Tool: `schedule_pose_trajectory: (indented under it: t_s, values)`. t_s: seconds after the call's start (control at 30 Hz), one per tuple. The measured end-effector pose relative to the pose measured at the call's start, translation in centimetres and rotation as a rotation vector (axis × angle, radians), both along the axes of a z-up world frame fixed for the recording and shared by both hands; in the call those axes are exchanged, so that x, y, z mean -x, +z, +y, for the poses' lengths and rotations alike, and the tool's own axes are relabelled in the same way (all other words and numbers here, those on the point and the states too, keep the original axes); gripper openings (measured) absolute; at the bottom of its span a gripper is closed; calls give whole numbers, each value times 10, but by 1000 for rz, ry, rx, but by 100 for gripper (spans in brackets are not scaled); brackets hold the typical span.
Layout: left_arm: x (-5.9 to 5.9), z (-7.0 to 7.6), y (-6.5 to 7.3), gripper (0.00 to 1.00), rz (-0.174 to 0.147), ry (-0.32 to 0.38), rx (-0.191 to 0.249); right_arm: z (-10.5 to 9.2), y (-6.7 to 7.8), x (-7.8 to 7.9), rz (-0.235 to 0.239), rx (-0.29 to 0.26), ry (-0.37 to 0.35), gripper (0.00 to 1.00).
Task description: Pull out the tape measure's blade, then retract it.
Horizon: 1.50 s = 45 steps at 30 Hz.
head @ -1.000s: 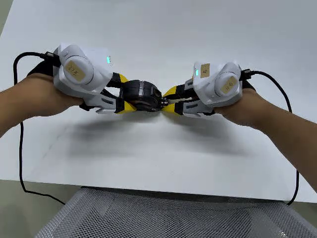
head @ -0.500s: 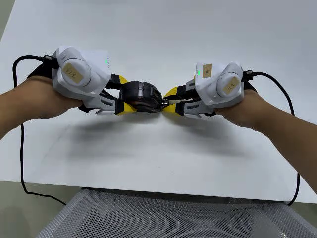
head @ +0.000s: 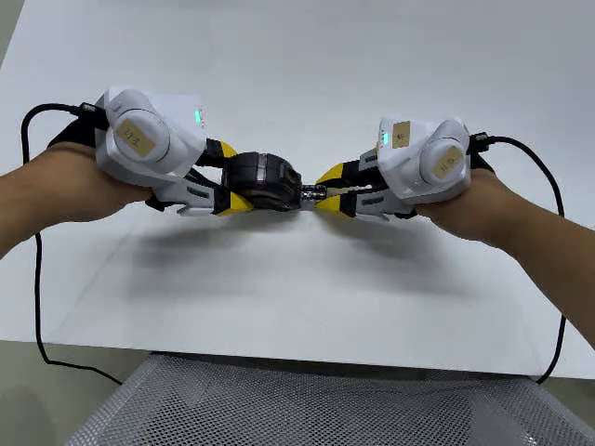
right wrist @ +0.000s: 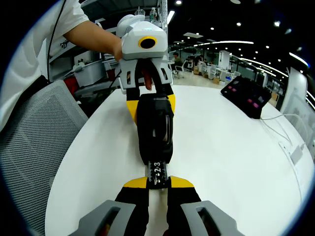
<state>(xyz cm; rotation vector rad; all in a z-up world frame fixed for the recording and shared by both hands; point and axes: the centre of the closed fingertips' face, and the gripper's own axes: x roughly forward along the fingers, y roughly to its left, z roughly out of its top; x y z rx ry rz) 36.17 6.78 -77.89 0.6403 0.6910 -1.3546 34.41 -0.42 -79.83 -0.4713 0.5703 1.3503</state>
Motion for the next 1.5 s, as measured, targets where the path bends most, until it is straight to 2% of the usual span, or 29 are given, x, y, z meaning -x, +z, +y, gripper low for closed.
schedule_pose_trajectory:
  t_s: [0.7,1.5]
  values:
    - [1,-2,0,26,5,4,5,-31,-4,2,6,64,-21,9]
    - [1,-4,1,26,6,-3,0,-57,-4,7,27,113,-34,8]
